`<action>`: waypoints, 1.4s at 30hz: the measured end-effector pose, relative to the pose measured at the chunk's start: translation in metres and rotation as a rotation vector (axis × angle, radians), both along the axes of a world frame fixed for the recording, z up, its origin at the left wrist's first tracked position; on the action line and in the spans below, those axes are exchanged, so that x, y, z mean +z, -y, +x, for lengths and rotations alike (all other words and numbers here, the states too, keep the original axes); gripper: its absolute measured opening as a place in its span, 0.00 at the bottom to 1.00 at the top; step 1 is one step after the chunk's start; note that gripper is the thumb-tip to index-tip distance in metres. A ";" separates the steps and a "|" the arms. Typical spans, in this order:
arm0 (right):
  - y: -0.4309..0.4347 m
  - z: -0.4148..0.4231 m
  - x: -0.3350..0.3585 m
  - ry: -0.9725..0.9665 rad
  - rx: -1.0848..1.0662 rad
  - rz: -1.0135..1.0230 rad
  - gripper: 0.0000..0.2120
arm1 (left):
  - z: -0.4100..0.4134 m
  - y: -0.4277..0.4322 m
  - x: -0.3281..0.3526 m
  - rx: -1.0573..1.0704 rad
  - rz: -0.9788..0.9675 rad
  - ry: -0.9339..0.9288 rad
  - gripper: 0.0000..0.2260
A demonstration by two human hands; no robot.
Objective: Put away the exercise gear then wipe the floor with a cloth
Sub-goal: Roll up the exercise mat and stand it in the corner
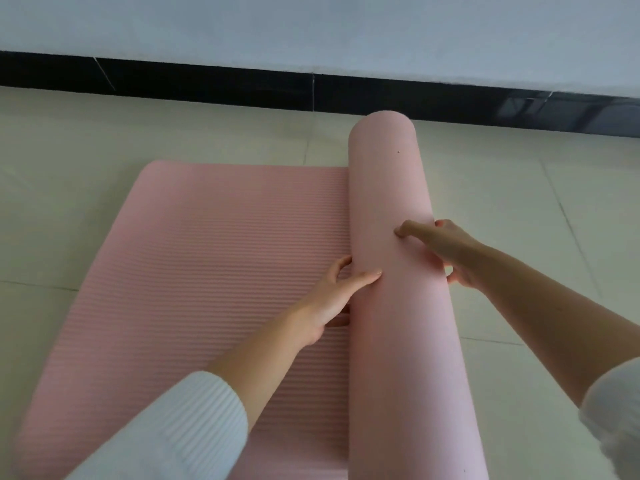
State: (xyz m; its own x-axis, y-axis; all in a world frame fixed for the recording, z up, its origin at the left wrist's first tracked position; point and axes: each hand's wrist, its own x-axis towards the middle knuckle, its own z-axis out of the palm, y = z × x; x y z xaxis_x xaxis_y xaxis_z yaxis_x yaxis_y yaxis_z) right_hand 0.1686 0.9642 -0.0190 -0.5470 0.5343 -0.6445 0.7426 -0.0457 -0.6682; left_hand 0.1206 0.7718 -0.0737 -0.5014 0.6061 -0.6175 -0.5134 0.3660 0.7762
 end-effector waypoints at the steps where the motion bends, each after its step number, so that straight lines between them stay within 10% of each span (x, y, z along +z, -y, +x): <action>1: -0.014 0.012 0.001 0.011 -0.010 0.015 0.39 | 0.010 -0.015 -0.002 -0.014 0.015 0.016 0.34; 13: -0.105 0.093 0.001 -0.019 -0.122 0.157 0.43 | 0.082 -0.120 -0.016 -0.083 0.036 0.062 0.40; 19: -0.096 0.094 0.007 0.008 0.125 0.357 0.35 | 0.077 -0.110 -0.009 -0.074 -0.003 0.062 0.26; 23: -0.093 0.089 0.014 0.019 0.251 0.439 0.30 | 0.064 -0.096 -0.002 -0.042 -0.004 -0.170 0.37; 27: -0.068 0.075 0.022 -0.035 0.298 0.421 0.27 | 0.050 -0.075 0.016 -0.097 -0.024 -0.406 0.31; 32: -0.024 0.045 0.030 -0.151 0.373 0.481 0.23 | 0.034 -0.043 0.022 -0.066 -0.081 -0.195 0.13; 42: 0.022 -0.017 0.038 -0.246 0.016 0.207 0.19 | 0.016 0.021 0.023 0.021 -0.126 -0.222 0.48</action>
State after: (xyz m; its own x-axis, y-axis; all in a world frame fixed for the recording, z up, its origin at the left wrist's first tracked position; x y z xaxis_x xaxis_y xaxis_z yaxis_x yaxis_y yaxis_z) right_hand 0.1518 0.9420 0.0188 -0.6819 0.6307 -0.3705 0.5576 0.1204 -0.8214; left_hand 0.1364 0.7507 -0.0511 -0.6446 0.5193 -0.5611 -0.3441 0.4583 0.8195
